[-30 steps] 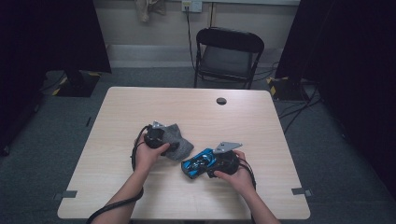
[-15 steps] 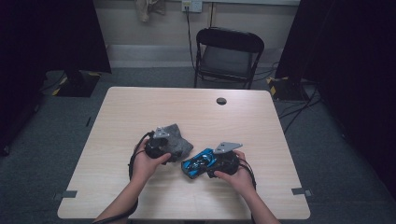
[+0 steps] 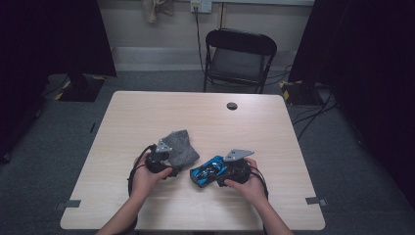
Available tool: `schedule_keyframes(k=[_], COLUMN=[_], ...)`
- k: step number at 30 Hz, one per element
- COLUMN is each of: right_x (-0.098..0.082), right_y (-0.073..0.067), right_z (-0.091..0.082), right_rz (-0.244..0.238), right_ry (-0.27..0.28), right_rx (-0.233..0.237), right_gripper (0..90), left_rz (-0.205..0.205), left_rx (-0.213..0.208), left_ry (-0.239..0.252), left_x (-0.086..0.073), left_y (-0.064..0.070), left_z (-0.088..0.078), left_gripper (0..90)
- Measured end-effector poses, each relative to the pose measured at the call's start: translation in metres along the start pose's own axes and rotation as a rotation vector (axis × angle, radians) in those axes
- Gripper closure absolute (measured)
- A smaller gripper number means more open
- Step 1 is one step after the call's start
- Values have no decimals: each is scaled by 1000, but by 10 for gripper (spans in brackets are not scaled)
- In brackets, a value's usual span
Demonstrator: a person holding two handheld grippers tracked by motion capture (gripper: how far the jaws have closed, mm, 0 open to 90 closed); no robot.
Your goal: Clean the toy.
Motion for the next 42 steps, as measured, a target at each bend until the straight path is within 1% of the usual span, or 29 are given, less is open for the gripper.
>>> schedule_keyframes(k=[2, 3, 4, 6, 9, 10, 12, 14, 16, 18, 19, 20, 22, 24, 28, 29, 30, 31, 34, 35, 36, 37, 38, 39, 40, 41, 42], right_x=[0, 0, 0, 0, 0, 0, 0, 0, 0, 0, 0, 0, 0, 0, 0, 0, 0, 0, 0, 0, 0, -1, -1, -1, -1, 0, 0], right_y=[0, 0, 0, 0, 0, 0, 0, 0, 0, 0, 0, 0, 0, 0, 0, 0, 0, 0, 0, 0, 0, 0, 0, 0, 0, 0, 0], right_z=[0, 0, 0, 0, 0, 0, 0, 0, 0, 0, 0, 0, 0, 0, 0, 0, 0, 0, 0, 0, 0, 0, 0, 0, 0, 0, 0], right_rz=[-1, -2, -2, -1, 0, 0, -2, -1, -1, -3, -3, -2, -1, -1, -2, -2, -2, -2, -2, -2, -1, -1, -2, -2, -1, -1, -1], right_ry=[-1, -1, -1, -1, -4, -4, -4, -6, -6, -5, -5, -5, -5, -5, 2, 2, 2, 3, 10, 11, 13, 14, 14, 15, 15, 13, 13], right_rx=[1, -1, -1, 0, 0, 0, 1, 1, 1, 2, 2, 2, 2, 2, 2, 2, 2, 1, 1, 1, 1, 1, 0, 0, 1, 0, 0], right_gripper=[230, 230, 230, 230, 230, 230, 230, 230, 229, 230, 230, 230, 230, 230, 230, 230, 230, 230, 230, 230, 230, 230, 231, 230, 230, 231, 231], left_rz=[-25, -25, -52, -81, -110, -112, -127, -124, -116, -102, -102, -97, -101, -101, -91, -79, -83, -97, -119, -127, -102, -79, -67, -50, -38, -36, -36], left_rx=[13, 13, 35, 57, 81, 86, 67, 44, 36, 31, 31, 34, 37, 45, 90, 114, 117, 103, 101, 88, 81, 81, 78, 64, 37, 20, 20], left_ry=[0, 0, 7, 10, 14, 17, 51, 78, 107, 106, 106, 105, 106, 94, 59, 43, 32, 26, 13, 24, 37, 43, 46, 48, 50, 51, 51], left_x=[-6, -6, -11, -15, -19, -19, -12, -2, 11, 24, 24, 32, 40, 45, 49, 47, 46, 44, 37, 35, 34, 33, 33, 33, 34, 34, 34], left_y=[-10, -10, -22, -35, -49, -51, -50, -45, -40, -35, -35, -34, -33, -33, -37, -40, -41, -40, -43, -42, -41, -42, -42, -41, -39, -36, -36], left_z=[-6, -6, -11, -17, -21, -23, -25, -27, -26, -19, -19, -11, -1, 9, 27, 30, 34, 37, 42, 44, 45, 44, 44, 43, 42, 41, 41], left_gripper=[247, 248, 248, 248, 249, 248, 244, 236, 228, 212, 204, 197, 182, 178, 178, 182, 181, 179, 181, 182, 183, 197, 221, 257, 354, 428, 496])
Point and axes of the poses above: each handheld gripper's, and its own axes: z roughly forward along the jaws, x roughly out of its top, y roughly to its right, the point moved 9 cm from there along z, roughly forward along the jaws
